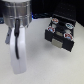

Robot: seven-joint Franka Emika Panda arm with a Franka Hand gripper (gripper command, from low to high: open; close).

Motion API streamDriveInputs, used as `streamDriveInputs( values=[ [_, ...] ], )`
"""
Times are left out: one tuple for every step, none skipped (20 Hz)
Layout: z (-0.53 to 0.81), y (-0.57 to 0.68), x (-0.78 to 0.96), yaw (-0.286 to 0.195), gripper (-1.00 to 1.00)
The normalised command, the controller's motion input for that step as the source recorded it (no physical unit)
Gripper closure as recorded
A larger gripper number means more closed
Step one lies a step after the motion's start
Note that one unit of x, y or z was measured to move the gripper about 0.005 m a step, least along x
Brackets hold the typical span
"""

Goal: Open the kcup holder, insert the kcup into the holder, and close the kcup holder

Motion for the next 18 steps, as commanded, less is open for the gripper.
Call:
streamDriveInputs(
  values=[
    [-0.14,-0.43,0.22,-0.255,-1.00],
    [-0.13,-0.41,0.25,-0.246,-1.00],
    [-0.14,-0.39,0.27,-0.234,-1.00],
    [-0.14,-0.36,0.31,-0.216,-1.00],
    [-0.15,-0.35,0.31,-0.202,-1.00],
    [-0.17,-0.35,0.27,-0.190,-1.00],
    [-0.15,-0.35,0.23,-0.176,-1.00],
    [-0.14,-0.35,0.21,-0.163,-1.00],
    [-0.14,-0.34,0.20,-0.161,-1.00],
    [-0.10,-0.38,0.25,-0.165,-1.00],
    [-0.13,-0.37,0.19,-0.153,-1.00],
    [-0.13,-0.35,0.16,-0.153,-1.00],
    [-0.11,-0.37,0.12,-0.140,-1.00],
    [-0.07,-0.31,0.04,-0.106,-1.00],
    [-0.04,-0.25,0.01,-0.084,-1.00],
    [-0.02,-0.19,-0.01,-0.058,-1.00],
    [0.00,0.00,-0.01,0.000,-1.00],
    [0.00,0.02,-0.21,0.000,-1.00]
  ],
)
